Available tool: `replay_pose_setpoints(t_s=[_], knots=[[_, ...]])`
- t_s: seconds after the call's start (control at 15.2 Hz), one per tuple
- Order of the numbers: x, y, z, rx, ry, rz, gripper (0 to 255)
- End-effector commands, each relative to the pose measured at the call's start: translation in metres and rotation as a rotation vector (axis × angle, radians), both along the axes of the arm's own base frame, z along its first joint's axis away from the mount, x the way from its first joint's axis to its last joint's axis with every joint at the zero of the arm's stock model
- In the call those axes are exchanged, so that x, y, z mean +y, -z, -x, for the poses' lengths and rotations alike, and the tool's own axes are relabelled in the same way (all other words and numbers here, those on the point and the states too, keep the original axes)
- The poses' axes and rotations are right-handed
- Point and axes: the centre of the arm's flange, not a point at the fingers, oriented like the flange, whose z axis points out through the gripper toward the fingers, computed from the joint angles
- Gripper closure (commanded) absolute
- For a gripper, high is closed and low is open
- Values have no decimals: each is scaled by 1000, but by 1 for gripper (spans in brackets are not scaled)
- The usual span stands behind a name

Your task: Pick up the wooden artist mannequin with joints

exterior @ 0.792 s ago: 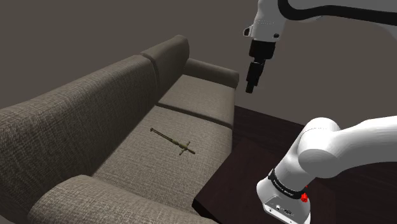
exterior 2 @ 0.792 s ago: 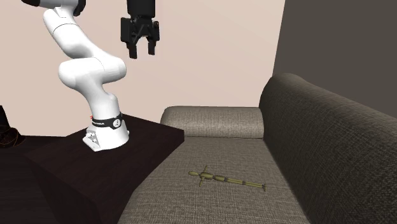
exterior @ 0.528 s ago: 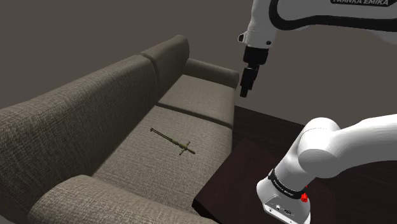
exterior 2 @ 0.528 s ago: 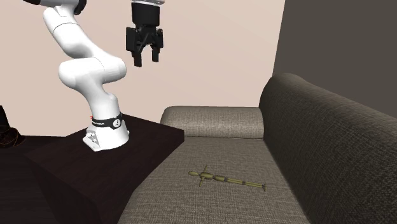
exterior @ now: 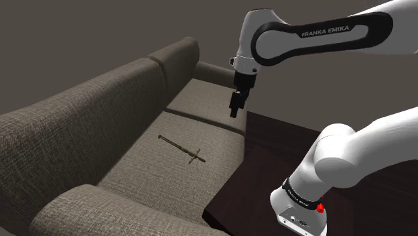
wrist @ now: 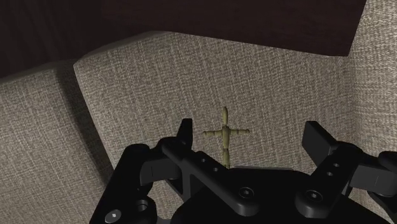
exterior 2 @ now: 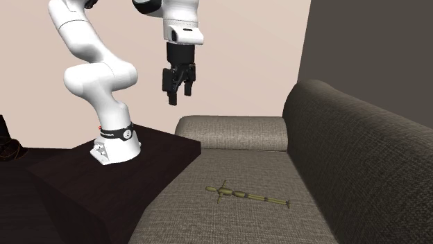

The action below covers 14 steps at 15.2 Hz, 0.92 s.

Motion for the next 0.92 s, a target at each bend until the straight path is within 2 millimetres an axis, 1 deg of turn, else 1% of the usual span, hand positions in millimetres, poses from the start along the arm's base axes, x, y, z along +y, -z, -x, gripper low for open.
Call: replay_pose_setpoints(t_s=[0.0,0.86], knots=[[4,22,-12,-12,-3,0,0],[28,162,-98,-69,-24,0,0]])
